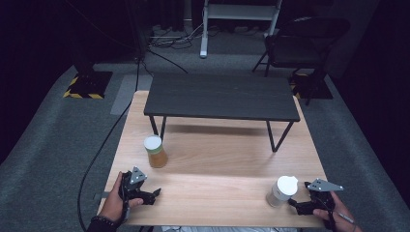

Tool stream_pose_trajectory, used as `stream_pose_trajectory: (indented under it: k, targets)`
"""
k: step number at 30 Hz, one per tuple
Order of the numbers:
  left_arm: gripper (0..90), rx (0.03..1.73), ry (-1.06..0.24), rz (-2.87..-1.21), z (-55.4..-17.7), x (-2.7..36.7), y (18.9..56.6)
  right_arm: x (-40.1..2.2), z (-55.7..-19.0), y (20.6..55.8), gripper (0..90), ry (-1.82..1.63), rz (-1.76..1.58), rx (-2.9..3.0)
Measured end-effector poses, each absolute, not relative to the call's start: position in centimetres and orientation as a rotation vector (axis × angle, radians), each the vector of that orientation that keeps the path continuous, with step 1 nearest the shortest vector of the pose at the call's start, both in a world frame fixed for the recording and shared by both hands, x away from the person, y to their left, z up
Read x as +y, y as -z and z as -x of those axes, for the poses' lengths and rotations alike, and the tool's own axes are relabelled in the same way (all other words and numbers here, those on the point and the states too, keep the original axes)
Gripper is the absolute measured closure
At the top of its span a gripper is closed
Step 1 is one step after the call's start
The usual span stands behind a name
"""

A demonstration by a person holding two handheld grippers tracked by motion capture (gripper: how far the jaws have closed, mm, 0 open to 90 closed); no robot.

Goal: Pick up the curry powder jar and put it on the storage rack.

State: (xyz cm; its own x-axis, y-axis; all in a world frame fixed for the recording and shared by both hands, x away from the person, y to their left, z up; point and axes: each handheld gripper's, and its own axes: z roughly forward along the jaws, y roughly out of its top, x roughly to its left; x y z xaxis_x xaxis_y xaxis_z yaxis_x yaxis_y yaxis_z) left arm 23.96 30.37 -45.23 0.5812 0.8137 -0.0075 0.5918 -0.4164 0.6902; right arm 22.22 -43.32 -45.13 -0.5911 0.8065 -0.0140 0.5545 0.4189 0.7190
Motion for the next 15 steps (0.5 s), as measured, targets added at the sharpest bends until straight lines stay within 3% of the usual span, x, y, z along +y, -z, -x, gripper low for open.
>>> stream_pose_trajectory:
  k: [15]
  targets:
    - [0.4, 1.115, -0.435, -2.155, -23.82, 30.38, 45.22, -43.33, -22.24, 45.12, 0.0, -0.975, -1.168, 2.321]
